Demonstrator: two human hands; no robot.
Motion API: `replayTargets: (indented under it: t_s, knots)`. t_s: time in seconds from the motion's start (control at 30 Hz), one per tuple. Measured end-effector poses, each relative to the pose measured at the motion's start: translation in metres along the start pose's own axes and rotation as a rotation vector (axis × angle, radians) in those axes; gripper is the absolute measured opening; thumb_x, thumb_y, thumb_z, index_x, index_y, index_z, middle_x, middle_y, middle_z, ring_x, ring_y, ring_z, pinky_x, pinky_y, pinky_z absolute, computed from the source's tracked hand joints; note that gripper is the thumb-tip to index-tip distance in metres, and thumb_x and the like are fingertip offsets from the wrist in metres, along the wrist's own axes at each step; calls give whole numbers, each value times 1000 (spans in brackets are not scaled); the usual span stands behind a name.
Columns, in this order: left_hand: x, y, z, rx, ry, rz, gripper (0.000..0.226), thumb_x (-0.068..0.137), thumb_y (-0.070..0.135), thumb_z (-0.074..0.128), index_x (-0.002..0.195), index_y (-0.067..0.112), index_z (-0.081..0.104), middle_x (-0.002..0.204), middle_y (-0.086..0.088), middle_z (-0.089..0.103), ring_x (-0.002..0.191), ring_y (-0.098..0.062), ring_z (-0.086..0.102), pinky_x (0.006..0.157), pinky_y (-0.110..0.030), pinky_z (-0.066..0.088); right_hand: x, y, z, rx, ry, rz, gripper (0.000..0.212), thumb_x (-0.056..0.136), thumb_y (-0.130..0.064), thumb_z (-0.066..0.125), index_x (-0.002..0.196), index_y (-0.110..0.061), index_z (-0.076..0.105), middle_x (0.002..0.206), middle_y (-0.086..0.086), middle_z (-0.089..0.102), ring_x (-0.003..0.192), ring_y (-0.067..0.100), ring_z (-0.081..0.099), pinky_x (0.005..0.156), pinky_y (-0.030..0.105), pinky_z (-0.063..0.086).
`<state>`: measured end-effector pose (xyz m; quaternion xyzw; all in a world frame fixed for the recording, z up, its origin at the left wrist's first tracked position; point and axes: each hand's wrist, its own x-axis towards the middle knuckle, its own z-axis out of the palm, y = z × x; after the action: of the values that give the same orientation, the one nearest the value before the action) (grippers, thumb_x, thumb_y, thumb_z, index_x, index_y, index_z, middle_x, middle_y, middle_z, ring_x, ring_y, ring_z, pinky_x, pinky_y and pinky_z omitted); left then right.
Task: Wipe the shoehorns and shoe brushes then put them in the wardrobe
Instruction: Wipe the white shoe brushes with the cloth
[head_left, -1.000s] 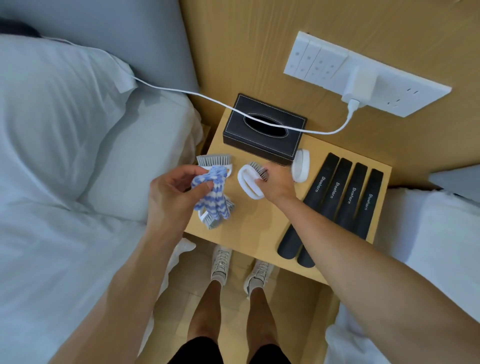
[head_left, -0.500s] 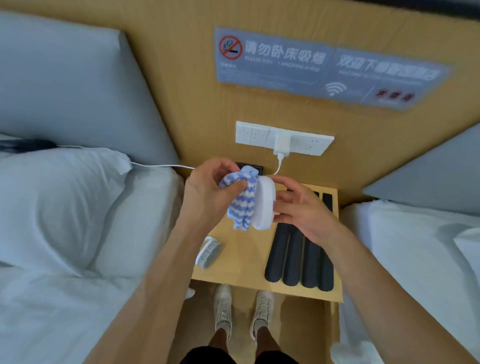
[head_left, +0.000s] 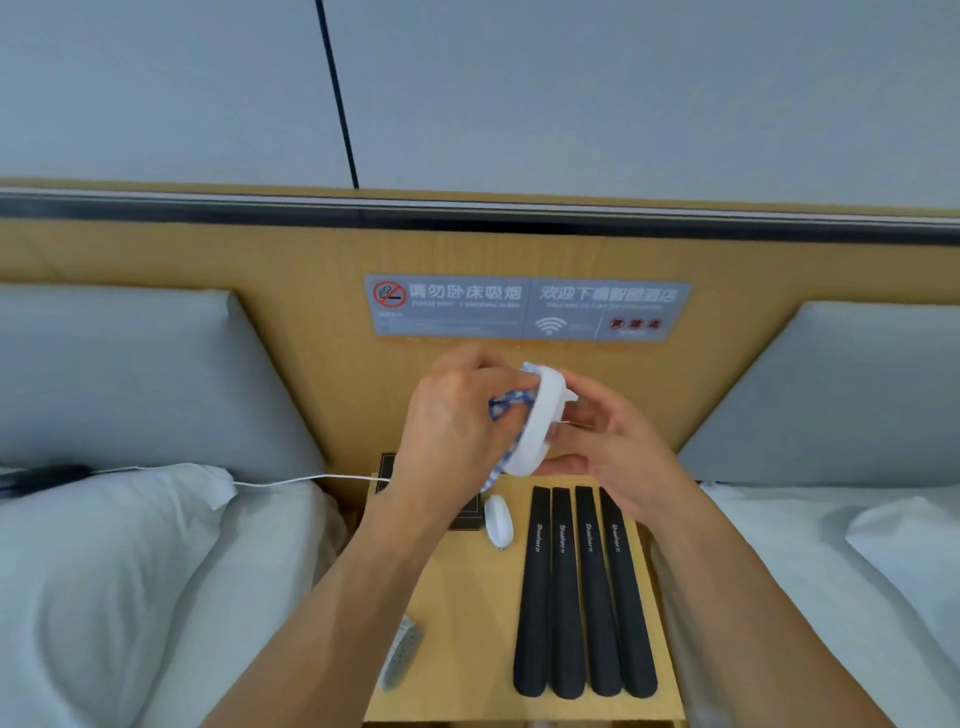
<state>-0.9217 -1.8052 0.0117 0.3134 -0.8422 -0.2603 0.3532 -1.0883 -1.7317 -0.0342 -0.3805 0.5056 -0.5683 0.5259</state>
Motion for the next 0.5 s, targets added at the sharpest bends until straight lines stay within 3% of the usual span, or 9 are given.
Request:
replayTargets:
  t_s: [0.2,0.37,0.5]
  knots:
    - [1,9,-4,41,-101,94,20,80,2,73,98,11,77,97,-4,62,86,-18,59,69,-25,48,-3,-20,-11,54,93,3,55,78,-2,76,127,-26,64,113,22,70,103,36,71,70,44,61]
    - [5,7,-15,69,-225,126,24,83,2,69,102,15,77,102,0,61,88,-11,57,72,-14,44,-5,-21,-12,102,102,45,49,86,6,69,124,-24,65,113,23,71,100,39,72,67,44,61]
    - [3,-3,-24,19,-315,73,27,86,10,69,106,28,75,106,9,59,93,-4,58,77,-20,49,-8,-21,-8,140,135,107,48,86,9,67,121,-23,64,113,23,71,95,40,73,64,43,61]
